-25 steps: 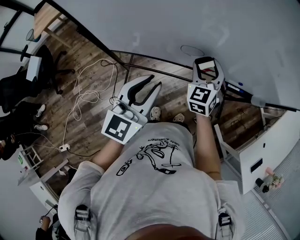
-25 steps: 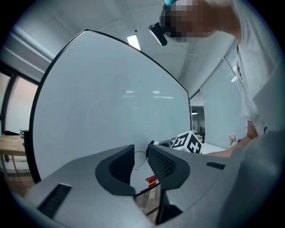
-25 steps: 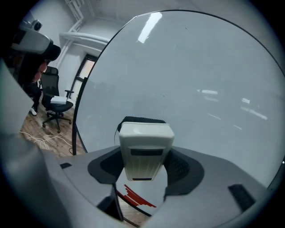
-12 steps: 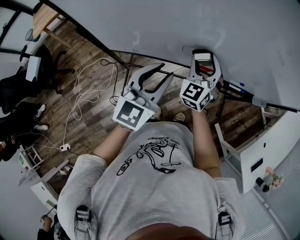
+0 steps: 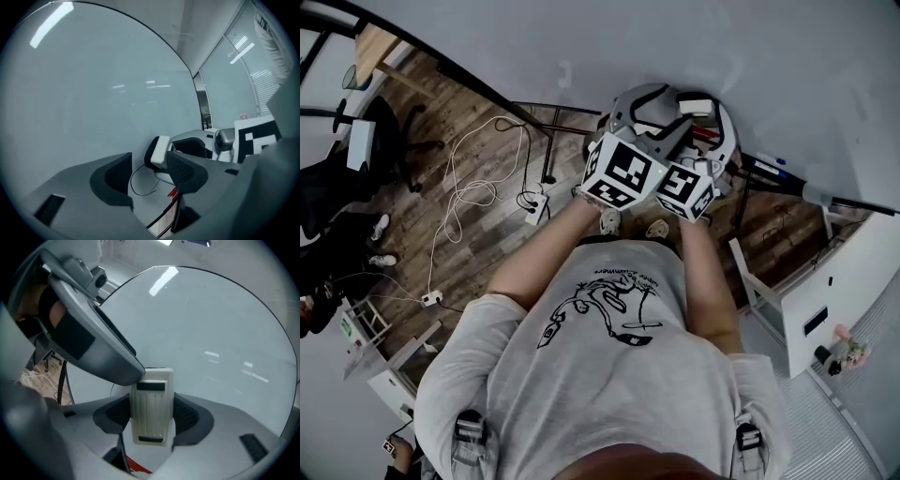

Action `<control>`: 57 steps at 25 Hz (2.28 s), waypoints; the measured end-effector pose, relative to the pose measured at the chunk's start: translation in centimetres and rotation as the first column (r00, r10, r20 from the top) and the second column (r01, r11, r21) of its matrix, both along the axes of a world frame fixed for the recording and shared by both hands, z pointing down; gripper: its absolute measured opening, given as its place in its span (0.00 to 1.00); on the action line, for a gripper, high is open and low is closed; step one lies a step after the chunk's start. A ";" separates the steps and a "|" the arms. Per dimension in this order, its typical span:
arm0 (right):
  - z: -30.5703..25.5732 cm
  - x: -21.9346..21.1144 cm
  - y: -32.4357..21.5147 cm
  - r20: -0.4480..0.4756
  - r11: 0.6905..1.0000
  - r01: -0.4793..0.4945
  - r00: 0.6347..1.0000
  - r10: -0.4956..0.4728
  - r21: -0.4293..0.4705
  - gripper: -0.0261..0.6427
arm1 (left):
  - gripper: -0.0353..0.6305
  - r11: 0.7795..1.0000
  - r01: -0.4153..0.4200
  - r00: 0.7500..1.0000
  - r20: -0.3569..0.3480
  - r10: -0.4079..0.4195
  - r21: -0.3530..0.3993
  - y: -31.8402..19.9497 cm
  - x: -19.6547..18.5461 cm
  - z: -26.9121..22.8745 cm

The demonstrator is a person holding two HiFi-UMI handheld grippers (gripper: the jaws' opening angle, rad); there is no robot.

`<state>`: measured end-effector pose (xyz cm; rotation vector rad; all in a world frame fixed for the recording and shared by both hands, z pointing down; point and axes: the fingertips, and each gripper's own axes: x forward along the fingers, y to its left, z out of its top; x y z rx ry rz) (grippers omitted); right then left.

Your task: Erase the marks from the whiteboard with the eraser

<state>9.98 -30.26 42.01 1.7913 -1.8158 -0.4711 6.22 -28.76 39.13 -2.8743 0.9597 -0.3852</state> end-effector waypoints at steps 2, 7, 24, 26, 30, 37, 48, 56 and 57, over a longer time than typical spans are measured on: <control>0.0 0.1 -0.1 -0.013 1.000 0.004 1.000 -0.004 0.007 0.43 | 0.41 1.000 0.005 1.000 0.000 -0.005 -0.005 -0.3 0.1 0.1; -0.1 0.0 0.0 -0.021 1.000 0.007 1.000 -0.006 0.029 0.44 | 0.41 1.000 0.027 1.000 0.013 -0.027 0.000 -0.9 -0.1 0.0; 0.2 0.1 0.8 -0.120 0.998 0.000 0.993 0.008 0.069 0.41 | 0.41 0.998 0.059 0.998 0.020 -0.060 0.011 -1.3 -0.3 0.6; 0.3 0.0 0.8 -0.129 0.998 0.004 0.992 0.004 0.069 0.41 | 0.41 0.998 0.060 0.998 0.018 -0.061 0.006 -1.3 -0.3 0.7; 0.5 -0.3 0.8 -0.141 0.998 0.013 0.990 -0.004 0.063 0.40 | 0.41 0.998 0.065 0.998 0.023 -0.065 0.005 -1.3 -0.8 1.0; 1.7 -1.7 0.5 -0.146 0.999 0.036 0.989 -0.030 0.039 0.40 | 0.41 0.995 0.096 0.995 0.034 -0.095 -0.011 -1.7 -2.3 2.1; 4.2 -4.4 -0.1 -0.200 0.995 0.100 0.975 -0.099 -0.004 0.40 | 0.41 0.986 0.154 0.987 0.059 -0.150 -0.066 -2.3 -5.1 5.0; 7.7 -6.7 -0.7 -0.265 0.984 0.163 0.948 -0.176 -0.069 0.40 | 0.41 0.969 0.211 0.975 0.098 -0.200 -0.127 -3.0 -7.4 8.9; 8.2 -6.9 -0.8 -0.273 0.983 0.169 0.944 -0.184 -0.077 0.40 | 0.41 0.966 0.218 0.973 0.104 -0.205 -0.137 -3.0 -7.7 9.5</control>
